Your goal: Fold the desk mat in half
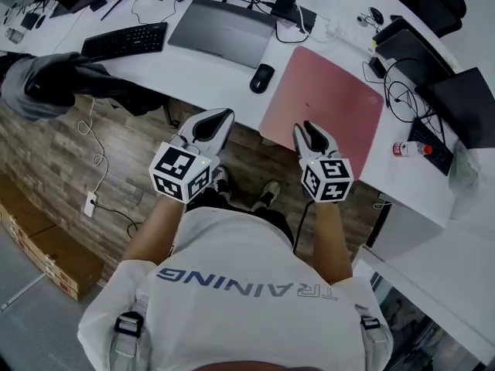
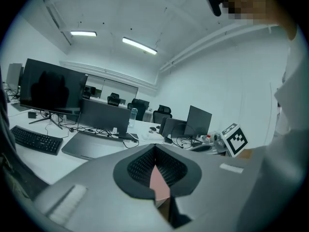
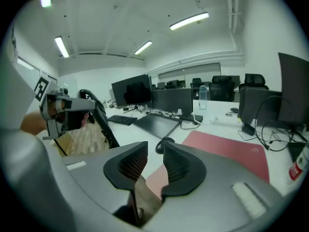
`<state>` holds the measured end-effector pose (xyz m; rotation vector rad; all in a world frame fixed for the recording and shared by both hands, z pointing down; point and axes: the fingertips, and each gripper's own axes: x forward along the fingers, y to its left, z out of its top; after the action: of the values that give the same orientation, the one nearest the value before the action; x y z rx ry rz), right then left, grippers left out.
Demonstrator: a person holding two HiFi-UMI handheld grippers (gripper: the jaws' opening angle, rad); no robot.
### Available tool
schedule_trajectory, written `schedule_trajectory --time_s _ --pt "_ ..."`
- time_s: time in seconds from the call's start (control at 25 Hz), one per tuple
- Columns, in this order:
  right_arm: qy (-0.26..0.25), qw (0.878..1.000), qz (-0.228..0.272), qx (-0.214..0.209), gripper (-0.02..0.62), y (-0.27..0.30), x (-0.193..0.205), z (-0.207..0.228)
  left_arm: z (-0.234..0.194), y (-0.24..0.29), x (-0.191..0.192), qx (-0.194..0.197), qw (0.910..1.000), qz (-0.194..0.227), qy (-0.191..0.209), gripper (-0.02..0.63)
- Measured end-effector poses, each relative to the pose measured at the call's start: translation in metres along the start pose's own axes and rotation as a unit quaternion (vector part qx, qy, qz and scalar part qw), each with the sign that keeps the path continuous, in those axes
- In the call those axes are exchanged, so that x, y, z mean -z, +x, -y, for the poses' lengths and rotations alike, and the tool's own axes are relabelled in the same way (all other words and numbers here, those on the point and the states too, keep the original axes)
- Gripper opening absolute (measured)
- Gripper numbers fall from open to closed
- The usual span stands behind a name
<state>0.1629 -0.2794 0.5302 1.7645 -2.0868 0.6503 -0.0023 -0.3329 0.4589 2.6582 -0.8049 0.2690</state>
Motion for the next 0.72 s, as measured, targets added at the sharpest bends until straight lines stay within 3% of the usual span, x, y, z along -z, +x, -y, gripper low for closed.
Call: schedule_trajectory --time_s 0.12,0.28,0.52,0.72 --pt "-0.051 0.997 -0.056 -0.017 0.125 0.022 0.034 -0.011 0.0 -0.005 0.009 -0.014 0.9999 -0.008 -0.004 0.001" --pt "-0.148 0.981 -0.123 -0.021 0.129 0.054 0.083 -0.026 -0.003 -0.013 0.017 -0.033 0.9993 -0.011 -0.012 0.0" --pt "-0.264 0.94 -0.215 -0.029 0.16 0.105 0.146 -0.048 -0.018 -0.028 0.036 -0.057 0.9976 -0.022 -0.031 0.0" --pt "-0.349 0.904 -0.245 0.0 0.189 0.128 0.171 -0.05 -0.024 -0.033 0.044 -0.061 0.997 -0.027 -0.039 0.002"
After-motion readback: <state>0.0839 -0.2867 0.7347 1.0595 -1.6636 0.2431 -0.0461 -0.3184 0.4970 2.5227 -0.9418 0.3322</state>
